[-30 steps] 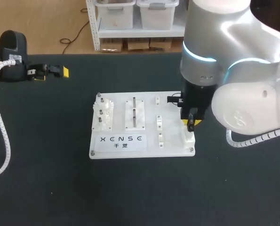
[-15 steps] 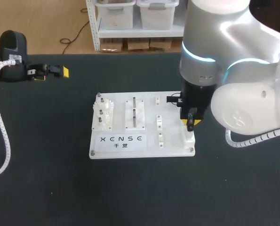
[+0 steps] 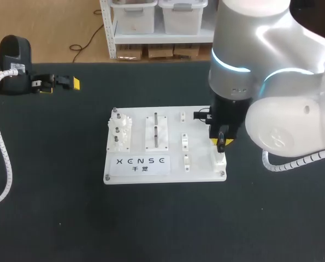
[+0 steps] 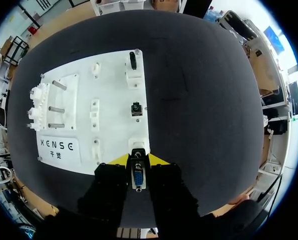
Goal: Insert the USB connector, Ethernet cable, and multi-pin plug into their matching sockets one by one.
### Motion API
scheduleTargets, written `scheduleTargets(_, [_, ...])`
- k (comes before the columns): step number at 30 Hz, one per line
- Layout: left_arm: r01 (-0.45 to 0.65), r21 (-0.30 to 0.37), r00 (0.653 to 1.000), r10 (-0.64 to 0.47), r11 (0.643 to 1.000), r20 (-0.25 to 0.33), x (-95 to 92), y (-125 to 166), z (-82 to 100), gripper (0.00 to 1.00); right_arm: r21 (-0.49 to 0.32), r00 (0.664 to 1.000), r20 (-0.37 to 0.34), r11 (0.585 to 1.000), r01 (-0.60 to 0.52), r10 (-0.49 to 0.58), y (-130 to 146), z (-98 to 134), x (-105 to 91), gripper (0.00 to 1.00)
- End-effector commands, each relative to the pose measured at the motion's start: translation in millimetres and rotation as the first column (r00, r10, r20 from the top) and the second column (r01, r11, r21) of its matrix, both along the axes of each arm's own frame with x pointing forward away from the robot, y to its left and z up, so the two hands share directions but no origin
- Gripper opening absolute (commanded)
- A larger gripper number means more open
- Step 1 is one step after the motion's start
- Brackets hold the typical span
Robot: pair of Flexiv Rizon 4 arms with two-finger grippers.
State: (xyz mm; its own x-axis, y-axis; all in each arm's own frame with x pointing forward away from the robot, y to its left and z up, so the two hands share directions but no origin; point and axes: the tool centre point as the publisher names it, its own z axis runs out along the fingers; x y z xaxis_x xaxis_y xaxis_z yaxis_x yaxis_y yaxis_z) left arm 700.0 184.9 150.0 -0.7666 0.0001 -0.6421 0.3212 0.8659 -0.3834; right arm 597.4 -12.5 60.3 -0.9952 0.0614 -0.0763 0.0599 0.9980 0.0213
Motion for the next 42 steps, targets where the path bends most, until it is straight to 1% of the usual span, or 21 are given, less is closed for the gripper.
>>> scheduleTargets(1, [0.0,0.0,1.0,0.0,1.0,0.0,0.0,0.0,0.0,1.0,-0.003,1.0,-0.001,1.0,-0.003,0.003,0.7,-2.4,-2.5,0.0])
scheduleTargets(6, [0.0,0.0,1.0,0.0,1.0,0.0,0.0,0.0,0.0,1.0,-0.016,1.0,0.008,1.0,-0.011,0.011,0.4,-3.0,-3.8,0.0])
scheduleTargets(14, [0.0,0.0,1.0,0.0,1.0,0.0,0.0,0.0,0.0,1.0,-0.014,1.0,0.008,1.0,-0.006,0.006,-1.4,-3.6,-3.9,0.0])
scheduleTargets(18, [0.0,0.0,1.0,0.0,1.0,0.0,0.0,0.0,0.0,1.0,-0.006,1.0,-0.018,1.0,0.017,-0.017,-3.7,-6.9,-3.5,0.0])
scheduleTargets(26, [0.0,0.0,1.0,0.0,1.0,0.0,0.0,0.0,0.0,1.0,0.003,0.998,-0.046,0.999,0.046,-0.046,-5.9,-10.7,-0.5,0.0])
scheduleTargets(30, [0.0,0.0,1.0,0.0,1.0,0.0,0.0,0.0,0.0,1.0,0.026,0.993,-0.083,0.996,0.081,-0.078,-9.6,-14.6,0.9,0.0])
scheduleTargets(39, [0.0,0.0,1.0,0.0,1.0,0.0,0.0,0.0,0.0,1.0,0.002,0.994,-0.075,0.997,0.079,-0.079,-11.4,-19.6,-2.8,0.0])
scheduleTargets(40, [0.0,0.0,1.0,0.0,1.0,0.0,0.0,0.0,0.0,1.0,-0.019,0.996,-0.059,0.997,0.072,-0.073,-11.5,-20.9,-3.6,0.0])
scheduleTargets(42, [0.0,0.0,1.0,0.0,1.0,0.0,0.0,0.0,0.0,1.0,-0.022,0.996,-0.058,0.998,0.067,-0.068,-10.6,-22.2,-5.4,0.0])
